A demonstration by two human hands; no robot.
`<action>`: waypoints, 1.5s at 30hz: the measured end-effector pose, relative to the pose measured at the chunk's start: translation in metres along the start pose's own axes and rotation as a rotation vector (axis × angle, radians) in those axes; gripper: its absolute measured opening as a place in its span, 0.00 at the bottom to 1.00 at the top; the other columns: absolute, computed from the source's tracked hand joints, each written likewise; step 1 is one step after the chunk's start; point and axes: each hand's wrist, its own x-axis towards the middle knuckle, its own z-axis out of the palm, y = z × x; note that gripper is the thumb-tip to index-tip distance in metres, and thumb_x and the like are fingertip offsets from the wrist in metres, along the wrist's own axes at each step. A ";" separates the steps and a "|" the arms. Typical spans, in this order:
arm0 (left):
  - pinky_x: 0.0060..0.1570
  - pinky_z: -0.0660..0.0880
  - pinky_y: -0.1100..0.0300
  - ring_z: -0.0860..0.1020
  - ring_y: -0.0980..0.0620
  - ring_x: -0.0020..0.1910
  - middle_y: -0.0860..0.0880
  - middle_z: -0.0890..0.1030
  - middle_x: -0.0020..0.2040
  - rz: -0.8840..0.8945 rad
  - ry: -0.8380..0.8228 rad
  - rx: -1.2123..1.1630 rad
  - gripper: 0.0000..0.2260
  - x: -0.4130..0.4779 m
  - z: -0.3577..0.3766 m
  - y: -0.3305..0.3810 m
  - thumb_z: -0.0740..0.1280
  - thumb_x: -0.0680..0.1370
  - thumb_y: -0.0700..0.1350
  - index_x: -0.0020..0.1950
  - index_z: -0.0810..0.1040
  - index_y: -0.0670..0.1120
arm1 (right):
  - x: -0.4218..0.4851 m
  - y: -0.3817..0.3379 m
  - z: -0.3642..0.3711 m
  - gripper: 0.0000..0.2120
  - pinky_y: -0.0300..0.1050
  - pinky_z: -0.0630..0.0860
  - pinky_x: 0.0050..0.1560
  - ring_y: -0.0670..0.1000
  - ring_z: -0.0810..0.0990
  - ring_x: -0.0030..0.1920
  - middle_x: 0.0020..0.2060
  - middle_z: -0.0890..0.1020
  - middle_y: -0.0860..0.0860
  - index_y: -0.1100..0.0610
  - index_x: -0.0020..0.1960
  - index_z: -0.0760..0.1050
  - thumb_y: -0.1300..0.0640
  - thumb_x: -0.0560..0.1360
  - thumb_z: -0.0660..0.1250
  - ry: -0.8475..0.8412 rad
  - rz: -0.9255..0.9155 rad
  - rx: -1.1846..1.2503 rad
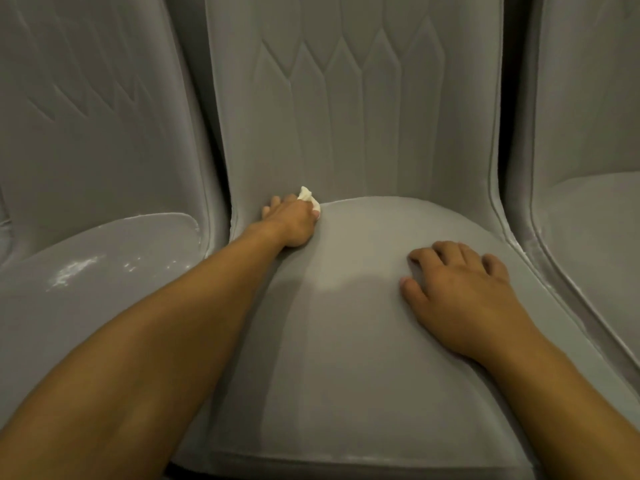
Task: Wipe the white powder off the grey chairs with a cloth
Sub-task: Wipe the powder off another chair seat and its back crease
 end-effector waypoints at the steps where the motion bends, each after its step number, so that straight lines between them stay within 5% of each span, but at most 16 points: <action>1: 0.69 0.59 0.42 0.62 0.35 0.72 0.40 0.64 0.76 0.013 -0.001 -0.016 0.19 0.006 0.001 0.002 0.51 0.87 0.52 0.75 0.69 0.50 | 0.001 -0.001 -0.001 0.22 0.58 0.56 0.74 0.54 0.63 0.72 0.69 0.67 0.51 0.46 0.71 0.64 0.41 0.81 0.48 0.008 0.002 0.001; 5: 0.70 0.58 0.44 0.62 0.37 0.69 0.42 0.61 0.74 0.043 0.012 -0.058 0.19 0.011 0.010 -0.005 0.51 0.86 0.54 0.74 0.70 0.51 | 0.003 -0.004 -0.006 0.20 0.58 0.56 0.72 0.54 0.65 0.69 0.66 0.67 0.51 0.47 0.68 0.64 0.41 0.80 0.48 0.009 -0.007 -0.002; 11: 0.75 0.59 0.42 0.64 0.33 0.71 0.41 0.64 0.74 0.109 -0.054 -0.048 0.20 -0.008 0.005 -0.031 0.52 0.86 0.57 0.77 0.67 0.56 | 0.048 -0.028 -0.017 0.32 0.60 0.35 0.77 0.59 0.42 0.80 0.81 0.46 0.53 0.47 0.80 0.50 0.34 0.81 0.44 -0.125 -0.179 -0.010; 14: 0.73 0.61 0.42 0.67 0.34 0.70 0.40 0.67 0.72 0.112 -0.057 -0.030 0.21 -0.017 0.006 -0.041 0.52 0.86 0.57 0.78 0.67 0.57 | 0.109 -0.061 -0.009 0.33 0.58 0.38 0.78 0.56 0.43 0.81 0.82 0.46 0.51 0.48 0.81 0.49 0.34 0.81 0.46 -0.166 -0.296 0.062; 21: 0.69 0.62 0.46 0.65 0.38 0.68 0.43 0.65 0.72 0.052 -0.004 0.020 0.19 -0.014 0.012 -0.038 0.54 0.86 0.50 0.78 0.64 0.52 | 0.136 -0.069 0.032 0.35 0.59 0.37 0.78 0.51 0.42 0.81 0.81 0.47 0.45 0.47 0.82 0.46 0.32 0.80 0.41 -0.225 -0.262 -0.005; 28: 0.72 0.61 0.49 0.64 0.39 0.74 0.45 0.61 0.80 0.070 0.036 0.176 0.16 0.030 0.007 -0.013 0.59 0.83 0.46 0.71 0.72 0.52 | 0.138 -0.071 0.028 0.36 0.60 0.38 0.78 0.52 0.44 0.81 0.81 0.49 0.45 0.47 0.82 0.48 0.30 0.79 0.40 -0.246 -0.260 -0.021; 34: 0.68 0.66 0.53 0.71 0.39 0.68 0.42 0.70 0.73 0.241 -0.062 0.117 0.13 0.004 -0.007 -0.030 0.57 0.86 0.46 0.67 0.75 0.46 | 0.135 -0.069 0.031 0.36 0.60 0.37 0.78 0.52 0.43 0.81 0.81 0.48 0.46 0.47 0.82 0.47 0.31 0.79 0.40 -0.224 -0.271 -0.014; 42: 0.59 0.66 0.50 0.70 0.39 0.60 0.44 0.71 0.67 0.247 0.001 0.145 0.15 0.013 0.005 -0.030 0.59 0.84 0.43 0.71 0.70 0.53 | 0.137 -0.071 0.033 0.36 0.61 0.38 0.78 0.53 0.43 0.81 0.81 0.48 0.46 0.47 0.82 0.47 0.31 0.79 0.42 -0.195 -0.267 -0.017; 45: 0.56 0.65 0.50 0.71 0.37 0.62 0.42 0.70 0.68 0.236 0.009 0.145 0.10 0.031 -0.005 -0.010 0.59 0.80 0.40 0.58 0.73 0.51 | 0.137 -0.071 0.033 0.36 0.61 0.38 0.78 0.52 0.43 0.81 0.81 0.49 0.45 0.47 0.82 0.48 0.31 0.79 0.42 -0.186 -0.261 0.000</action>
